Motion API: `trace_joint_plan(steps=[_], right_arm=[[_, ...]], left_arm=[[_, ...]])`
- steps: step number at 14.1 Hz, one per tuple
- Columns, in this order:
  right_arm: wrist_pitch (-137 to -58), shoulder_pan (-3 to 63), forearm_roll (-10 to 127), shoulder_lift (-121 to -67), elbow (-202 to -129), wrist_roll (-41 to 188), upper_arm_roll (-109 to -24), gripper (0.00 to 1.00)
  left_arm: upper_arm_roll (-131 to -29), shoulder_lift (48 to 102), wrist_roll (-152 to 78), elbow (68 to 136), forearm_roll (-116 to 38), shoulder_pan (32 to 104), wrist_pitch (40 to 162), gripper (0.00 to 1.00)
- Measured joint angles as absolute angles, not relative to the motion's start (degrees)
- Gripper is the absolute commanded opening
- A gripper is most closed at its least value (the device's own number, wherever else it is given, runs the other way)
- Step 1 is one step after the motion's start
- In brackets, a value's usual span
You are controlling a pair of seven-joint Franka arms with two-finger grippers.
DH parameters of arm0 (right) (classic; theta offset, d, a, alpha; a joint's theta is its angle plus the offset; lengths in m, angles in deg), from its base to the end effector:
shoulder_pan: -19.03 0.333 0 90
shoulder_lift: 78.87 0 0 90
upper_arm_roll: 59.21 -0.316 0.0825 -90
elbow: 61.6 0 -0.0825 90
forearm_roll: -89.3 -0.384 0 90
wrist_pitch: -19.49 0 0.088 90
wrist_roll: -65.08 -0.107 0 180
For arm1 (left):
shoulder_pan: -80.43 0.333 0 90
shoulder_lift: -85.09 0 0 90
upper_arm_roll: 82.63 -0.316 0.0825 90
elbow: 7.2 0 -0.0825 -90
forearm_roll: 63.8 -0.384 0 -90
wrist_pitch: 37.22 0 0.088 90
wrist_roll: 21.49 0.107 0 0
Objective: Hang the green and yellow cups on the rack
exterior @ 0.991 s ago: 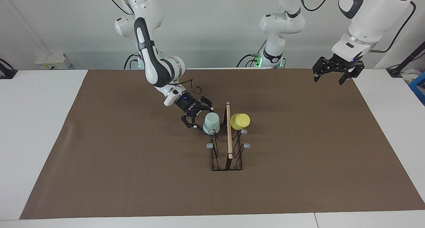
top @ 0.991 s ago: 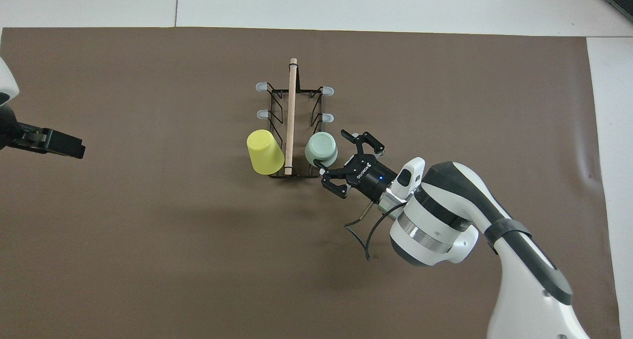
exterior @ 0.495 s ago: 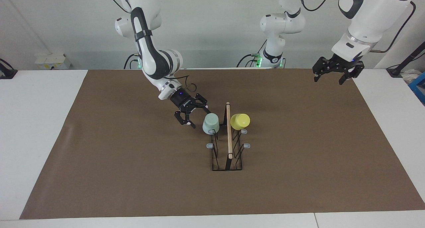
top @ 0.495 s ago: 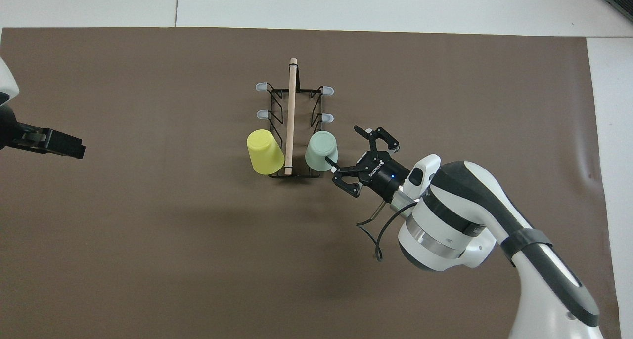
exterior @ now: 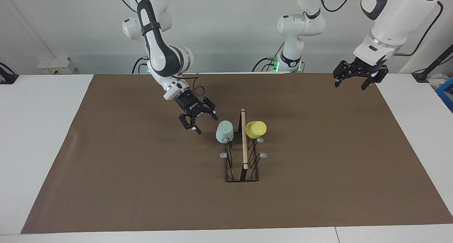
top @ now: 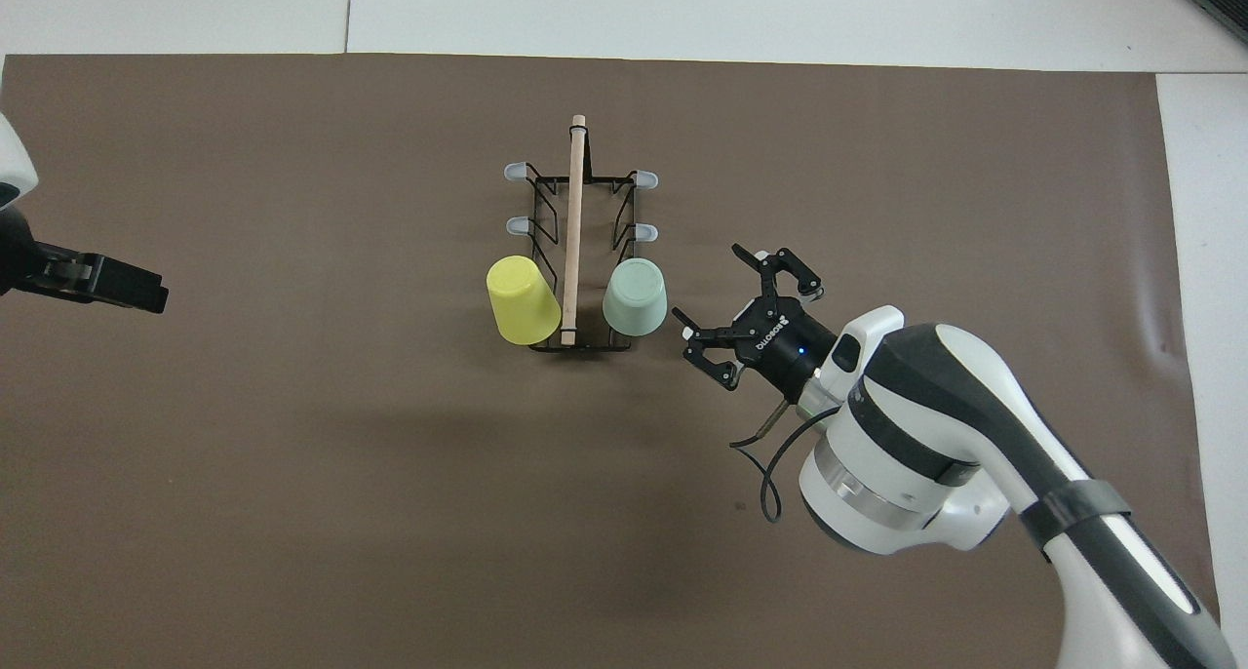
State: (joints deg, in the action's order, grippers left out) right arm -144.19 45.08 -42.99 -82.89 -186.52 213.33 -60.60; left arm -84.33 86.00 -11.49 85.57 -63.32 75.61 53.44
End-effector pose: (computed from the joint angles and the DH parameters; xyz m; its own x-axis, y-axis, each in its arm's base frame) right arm 0.4899 0.2090 0.3567 0.2442 0.4063 0.8805 0.6993 -0.7028 0.1304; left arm 0.5488 -0.0307 0.6114 0.9737 -0.2269 -0.0191 -0.2267 -0.9739 0.0123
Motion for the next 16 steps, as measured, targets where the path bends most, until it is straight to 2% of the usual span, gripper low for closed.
trace_joint_plan(steps=[4, 8, 12, 16], right_arm=[[-149.93, 46.25, -41.78, -79.24, -187.31, 213.33, -60.77, 1.00], [-151.07, 44.41, -29.53, -78.68, -187.55, 212.98, -60.39, 1.00], [-150.29, 39.77, -14.90, -78.76, -187.87, 212.92, -60.19, 1.00], [-144.31, 34.39, -0.12, -78.84, -188.02, 212.79, -60.08, 1.00]], left_arm=[[-84.33, 86.00, -11.49, 85.57, -63.32, 75.61, 53.44, 1.00], [-84.33, 86.00, -11.49, 85.57, -63.32, 75.61, 53.44, 1.00], [-84.33, 86.00, -11.49, 85.57, -63.32, 75.61, 53.44, 1.00], [-84.33, 86.00, -11.49, 85.57, -63.32, 75.61, 53.44, 1.00]])
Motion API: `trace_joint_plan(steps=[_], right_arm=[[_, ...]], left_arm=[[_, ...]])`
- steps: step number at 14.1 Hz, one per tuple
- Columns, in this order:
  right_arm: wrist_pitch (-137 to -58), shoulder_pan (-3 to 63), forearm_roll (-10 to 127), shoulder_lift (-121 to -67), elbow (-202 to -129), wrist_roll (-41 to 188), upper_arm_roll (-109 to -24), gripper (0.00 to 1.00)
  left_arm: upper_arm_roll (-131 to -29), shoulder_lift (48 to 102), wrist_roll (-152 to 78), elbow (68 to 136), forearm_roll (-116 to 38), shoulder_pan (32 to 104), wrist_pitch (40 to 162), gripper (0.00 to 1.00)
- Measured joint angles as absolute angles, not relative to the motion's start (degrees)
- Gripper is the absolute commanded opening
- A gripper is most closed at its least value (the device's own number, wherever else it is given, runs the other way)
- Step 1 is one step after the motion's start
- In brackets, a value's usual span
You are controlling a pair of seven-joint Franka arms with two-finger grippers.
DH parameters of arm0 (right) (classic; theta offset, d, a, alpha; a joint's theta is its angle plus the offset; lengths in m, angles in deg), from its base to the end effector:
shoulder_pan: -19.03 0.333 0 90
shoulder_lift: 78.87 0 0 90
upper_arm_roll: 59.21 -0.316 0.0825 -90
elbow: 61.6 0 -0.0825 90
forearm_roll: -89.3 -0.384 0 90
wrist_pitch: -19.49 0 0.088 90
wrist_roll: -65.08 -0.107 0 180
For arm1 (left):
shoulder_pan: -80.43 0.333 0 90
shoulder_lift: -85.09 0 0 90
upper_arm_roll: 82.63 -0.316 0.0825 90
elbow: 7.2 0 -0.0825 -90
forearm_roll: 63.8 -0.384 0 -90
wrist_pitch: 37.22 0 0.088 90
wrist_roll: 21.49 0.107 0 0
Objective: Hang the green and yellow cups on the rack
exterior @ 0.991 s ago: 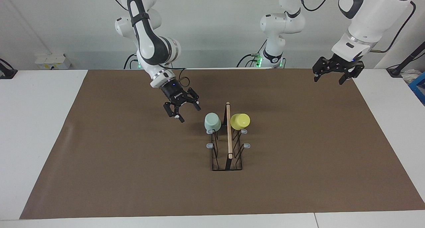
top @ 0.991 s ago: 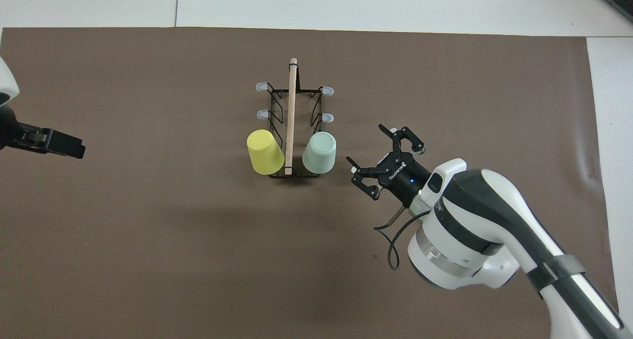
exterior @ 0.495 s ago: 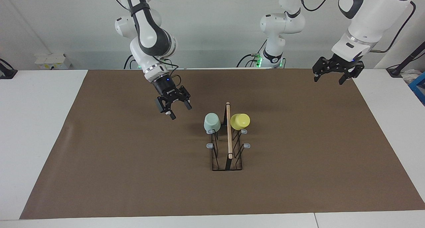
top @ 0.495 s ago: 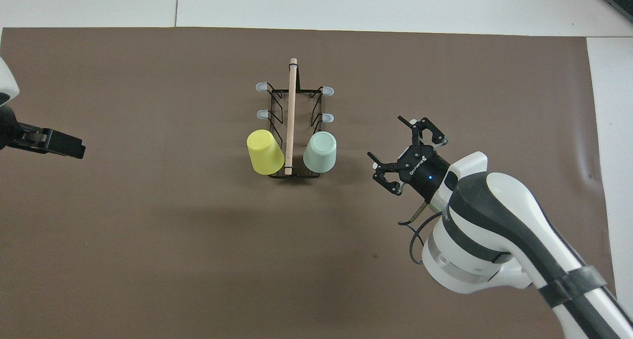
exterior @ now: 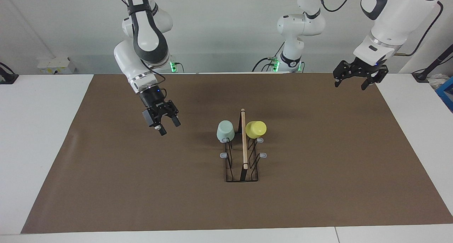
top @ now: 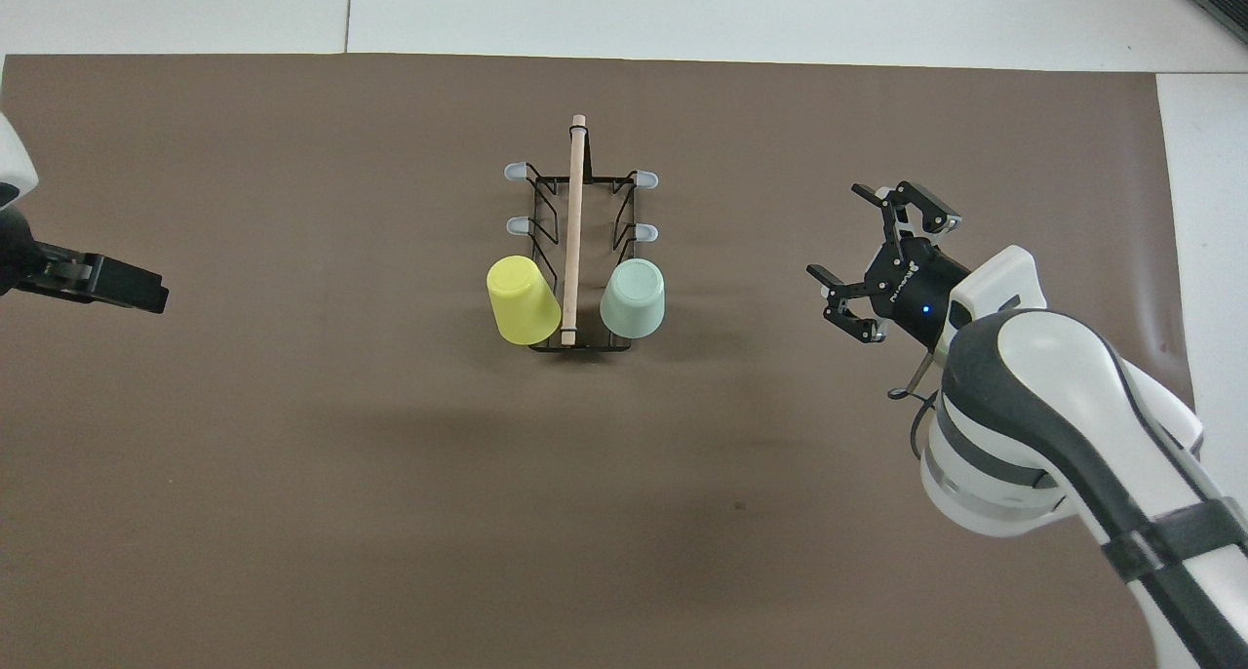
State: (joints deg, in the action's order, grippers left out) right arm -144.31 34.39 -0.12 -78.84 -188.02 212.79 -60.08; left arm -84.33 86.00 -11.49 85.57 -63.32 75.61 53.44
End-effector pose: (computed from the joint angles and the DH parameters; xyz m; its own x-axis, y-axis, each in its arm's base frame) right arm 0.5368 0.0994 0.4126 -0.1111 0.8187 0.5633 0.7406 -0.3097 0.5962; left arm 0.5488 -0.0307 0.6114 0.9737 -0.2269 -0.0191 -0.2267 -0.9739 0.0123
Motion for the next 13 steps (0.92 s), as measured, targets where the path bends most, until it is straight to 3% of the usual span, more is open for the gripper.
trace_joint_plan(steps=[3, 7, 13], right_arm=[[-136.43, 29.02, 13.71, -78.86, -187.85, 211.99, -60.00, 1.00], [-115.06, 16.03, 39.46, -78.84, -183.72, 200.07, -59.60, 1.00], [-104.59, 14.53, 57.39, -78.70, -179.66, 178.34, -60.02, 1.00]], left_arm=[[-84.33, 86.00, -11.49, 85.57, -63.32, 75.61, 53.44, 1.00], [-84.33, 86.00, -11.49, 85.57, -63.32, 75.61, 53.44, 1.00], [-84.33, 86.00, -11.49, 85.57, -63.32, 75.61, 53.44, 1.00]])
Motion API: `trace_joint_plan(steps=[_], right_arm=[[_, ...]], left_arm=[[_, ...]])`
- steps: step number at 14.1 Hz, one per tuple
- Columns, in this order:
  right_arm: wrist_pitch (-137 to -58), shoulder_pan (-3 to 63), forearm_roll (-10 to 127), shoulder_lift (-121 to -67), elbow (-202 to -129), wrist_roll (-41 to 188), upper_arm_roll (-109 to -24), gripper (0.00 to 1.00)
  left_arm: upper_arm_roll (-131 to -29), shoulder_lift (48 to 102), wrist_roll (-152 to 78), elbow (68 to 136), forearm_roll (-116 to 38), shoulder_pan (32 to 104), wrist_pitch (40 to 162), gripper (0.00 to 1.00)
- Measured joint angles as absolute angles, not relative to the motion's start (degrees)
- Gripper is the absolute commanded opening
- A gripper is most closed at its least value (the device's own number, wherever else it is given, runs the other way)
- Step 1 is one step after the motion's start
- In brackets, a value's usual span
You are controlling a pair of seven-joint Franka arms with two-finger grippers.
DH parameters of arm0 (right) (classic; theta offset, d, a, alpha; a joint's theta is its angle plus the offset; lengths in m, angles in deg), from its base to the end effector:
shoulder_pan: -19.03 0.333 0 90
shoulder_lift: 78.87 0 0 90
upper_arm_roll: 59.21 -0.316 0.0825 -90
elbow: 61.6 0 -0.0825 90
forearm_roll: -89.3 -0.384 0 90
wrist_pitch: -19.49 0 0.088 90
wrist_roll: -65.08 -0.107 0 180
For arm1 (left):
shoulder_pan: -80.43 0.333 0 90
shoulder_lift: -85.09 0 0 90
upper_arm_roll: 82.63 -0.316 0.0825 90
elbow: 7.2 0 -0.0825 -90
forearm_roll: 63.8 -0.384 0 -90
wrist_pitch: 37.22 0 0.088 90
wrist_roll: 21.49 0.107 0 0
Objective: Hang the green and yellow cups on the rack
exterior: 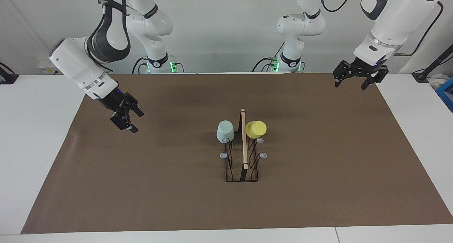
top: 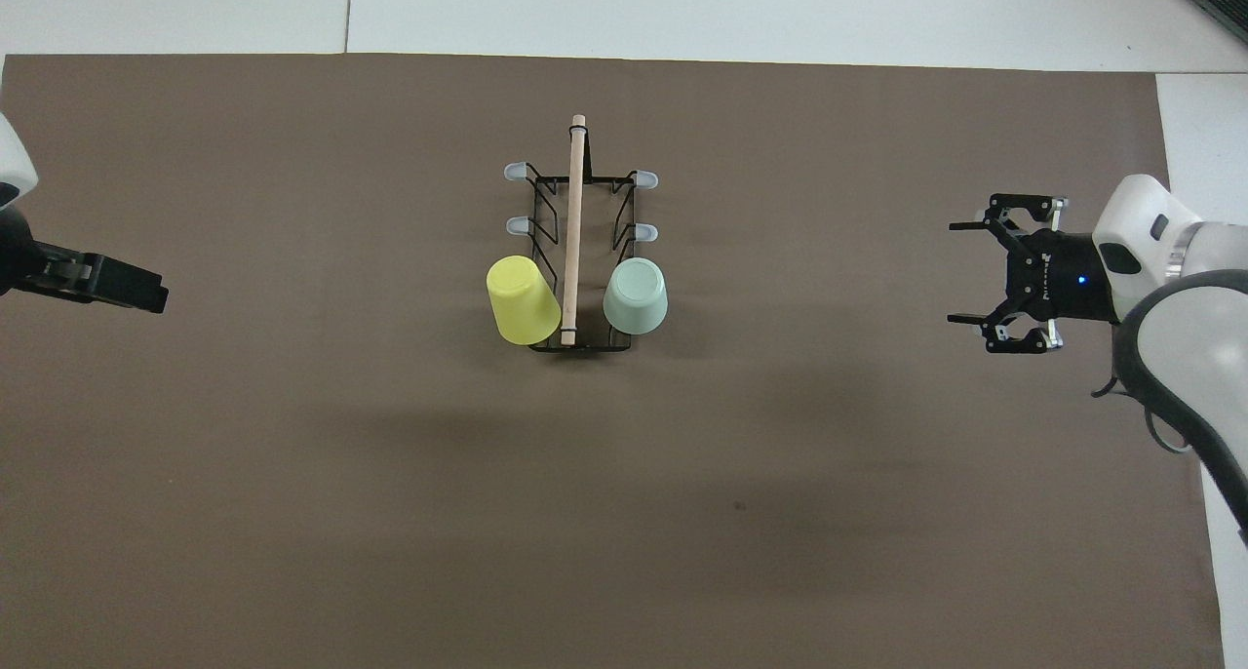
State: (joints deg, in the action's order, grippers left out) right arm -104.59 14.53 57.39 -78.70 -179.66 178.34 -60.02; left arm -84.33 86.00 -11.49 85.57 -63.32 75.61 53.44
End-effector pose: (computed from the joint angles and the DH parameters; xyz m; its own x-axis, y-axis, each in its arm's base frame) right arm 0.5615 -0.0154 0.4509 -0.0918 0.9047 0.4162 0.9767 0.0003 0.2148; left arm 0.5488 -0.0307 0.6114 0.9737 -0.2269 -0.0191 -0.2267 -0.9739 0.0123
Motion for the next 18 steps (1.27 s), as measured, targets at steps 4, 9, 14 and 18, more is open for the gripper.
trace_joint_plan(steps=[4, 9, 14, 18], right_arm=[[-98.16, 15.46, 69.62, -78.63, -174.44, 156.19, -60.49, 1.00], [-94.09, 16.52, 72.51, -78.62, -172.43, 136.91, -60.74, 1.00], [-89.28, 17.72, 76.02, -78.62, -170.48, 117.66, -60.50, 1.00], [-81.58, 20.81, 80.07, -78.61, -166.23, 98.10, -59.37, 1.00]], left_arm=[[-84.33, 86.00, -11.49, 85.57, -63.32, 75.61, 53.44, 1.00], [-84.33, 86.00, -11.49, 85.57, -63.32, 75.61, 53.44, 1.00], [-84.33, 86.00, -11.50, 85.57, -63.32, 75.61, 53.44, 1.00], [-84.33, 86.00, -11.50, 85.57, -63.32, 75.61, 53.44, 1.00]])
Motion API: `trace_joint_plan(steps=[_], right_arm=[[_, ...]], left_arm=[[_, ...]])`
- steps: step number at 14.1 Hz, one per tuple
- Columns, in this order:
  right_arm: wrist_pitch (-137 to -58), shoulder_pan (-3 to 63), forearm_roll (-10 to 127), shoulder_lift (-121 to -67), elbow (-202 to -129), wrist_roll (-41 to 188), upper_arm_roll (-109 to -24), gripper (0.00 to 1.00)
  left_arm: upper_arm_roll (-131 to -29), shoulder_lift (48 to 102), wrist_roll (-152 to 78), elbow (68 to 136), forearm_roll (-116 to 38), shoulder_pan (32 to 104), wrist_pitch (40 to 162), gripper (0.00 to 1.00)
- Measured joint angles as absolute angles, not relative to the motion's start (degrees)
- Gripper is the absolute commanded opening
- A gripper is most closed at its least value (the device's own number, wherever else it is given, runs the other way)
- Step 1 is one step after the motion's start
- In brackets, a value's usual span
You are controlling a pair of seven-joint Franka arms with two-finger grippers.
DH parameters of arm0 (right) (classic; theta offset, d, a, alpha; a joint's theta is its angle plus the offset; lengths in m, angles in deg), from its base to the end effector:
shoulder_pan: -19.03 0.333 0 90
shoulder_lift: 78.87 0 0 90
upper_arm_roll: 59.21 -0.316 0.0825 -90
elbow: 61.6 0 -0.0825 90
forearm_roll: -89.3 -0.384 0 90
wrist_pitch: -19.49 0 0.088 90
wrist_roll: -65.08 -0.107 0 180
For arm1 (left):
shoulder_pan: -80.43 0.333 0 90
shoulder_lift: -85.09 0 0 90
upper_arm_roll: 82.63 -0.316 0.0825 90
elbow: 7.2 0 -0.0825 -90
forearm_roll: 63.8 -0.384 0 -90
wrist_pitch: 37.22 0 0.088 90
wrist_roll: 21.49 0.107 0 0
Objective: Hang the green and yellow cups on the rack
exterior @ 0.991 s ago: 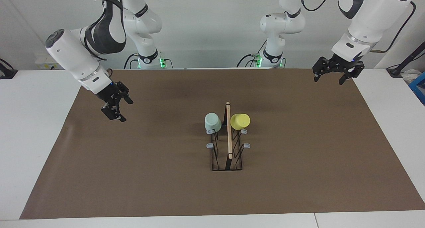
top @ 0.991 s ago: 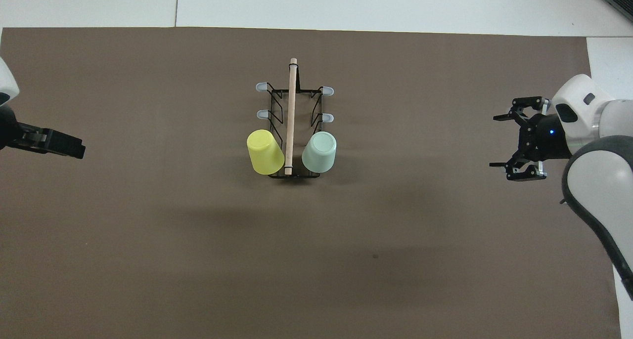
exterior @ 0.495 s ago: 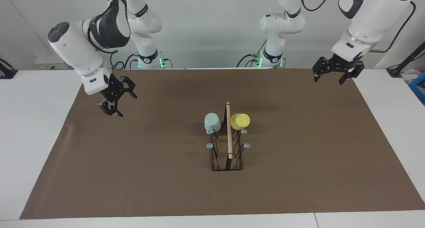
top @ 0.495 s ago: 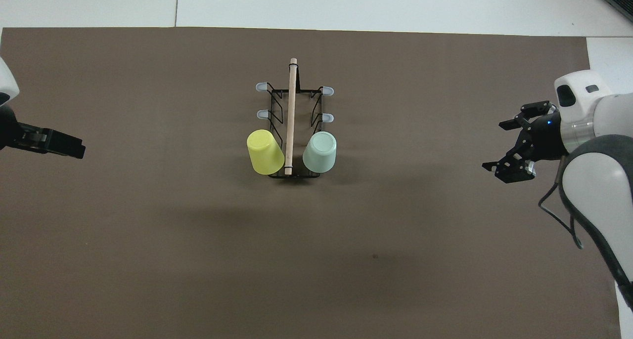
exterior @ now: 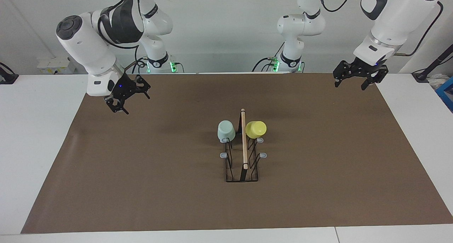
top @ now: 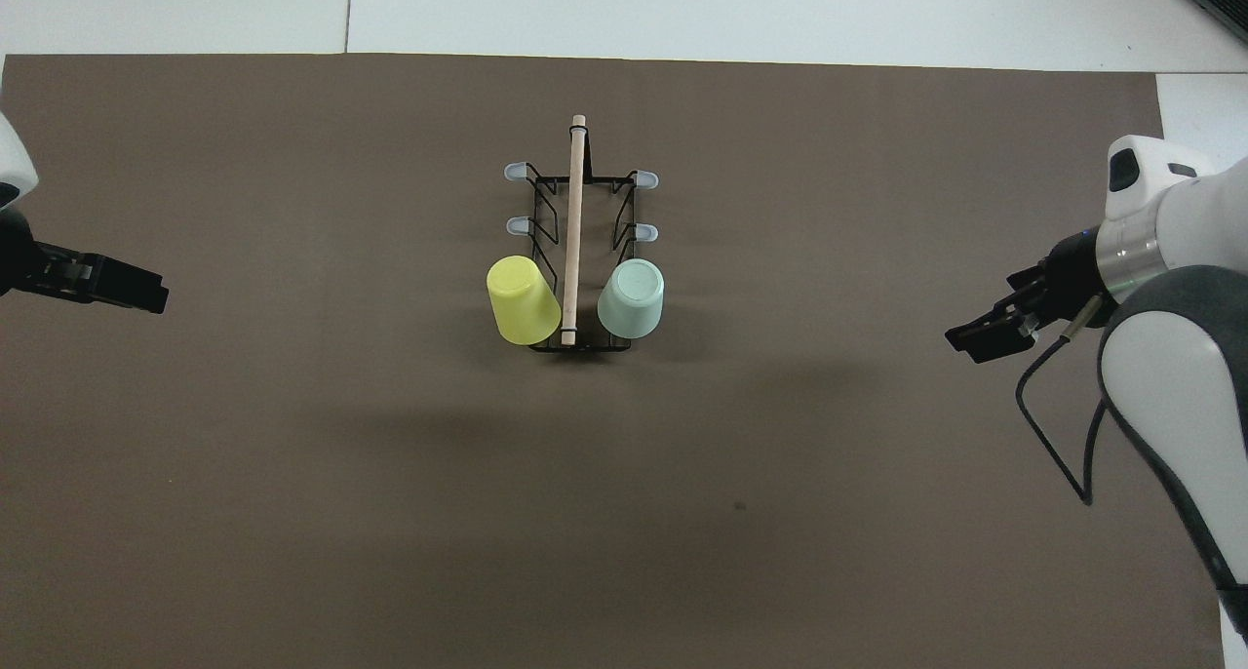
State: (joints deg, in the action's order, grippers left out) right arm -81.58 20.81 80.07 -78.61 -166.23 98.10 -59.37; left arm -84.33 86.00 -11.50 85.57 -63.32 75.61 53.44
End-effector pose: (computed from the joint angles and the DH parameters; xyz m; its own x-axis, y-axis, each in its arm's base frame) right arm 0.5547 0.0329 0.5232 0.8404 0.5408 0.0344 0.5386 -0.8266 -0.1630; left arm 0.5488 -0.0307 0.6114 0.9738 -0.2267 -0.0191 -0.2265 -0.9739 0.0123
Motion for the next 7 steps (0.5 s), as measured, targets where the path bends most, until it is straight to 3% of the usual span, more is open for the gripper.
trace_joint_plan(steps=[7], right_arm=[[-80.63, 22.82, 80.74, -78.72, -165.70, 94.25, -55.17, 1.00]], left_arm=[[-84.30, 86.00, -11.50, 85.57, -63.32, 75.61, 53.44, 1.00]])
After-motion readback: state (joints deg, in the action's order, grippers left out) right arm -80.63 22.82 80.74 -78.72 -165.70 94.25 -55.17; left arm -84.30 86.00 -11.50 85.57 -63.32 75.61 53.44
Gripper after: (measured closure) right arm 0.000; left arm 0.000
